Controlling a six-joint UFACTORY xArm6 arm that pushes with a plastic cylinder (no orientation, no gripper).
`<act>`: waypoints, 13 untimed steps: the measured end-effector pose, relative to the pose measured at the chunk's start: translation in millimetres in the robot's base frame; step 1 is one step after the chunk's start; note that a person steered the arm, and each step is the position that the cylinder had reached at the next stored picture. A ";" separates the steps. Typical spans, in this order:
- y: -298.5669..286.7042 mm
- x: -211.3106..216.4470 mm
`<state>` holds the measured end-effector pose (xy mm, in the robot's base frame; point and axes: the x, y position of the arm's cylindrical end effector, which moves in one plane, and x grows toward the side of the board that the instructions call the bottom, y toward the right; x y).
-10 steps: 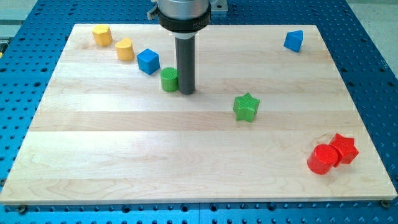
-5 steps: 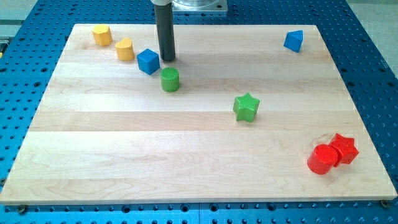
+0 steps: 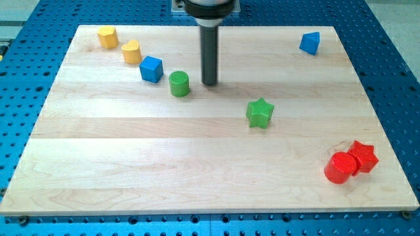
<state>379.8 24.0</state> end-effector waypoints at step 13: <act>-34.1 118.1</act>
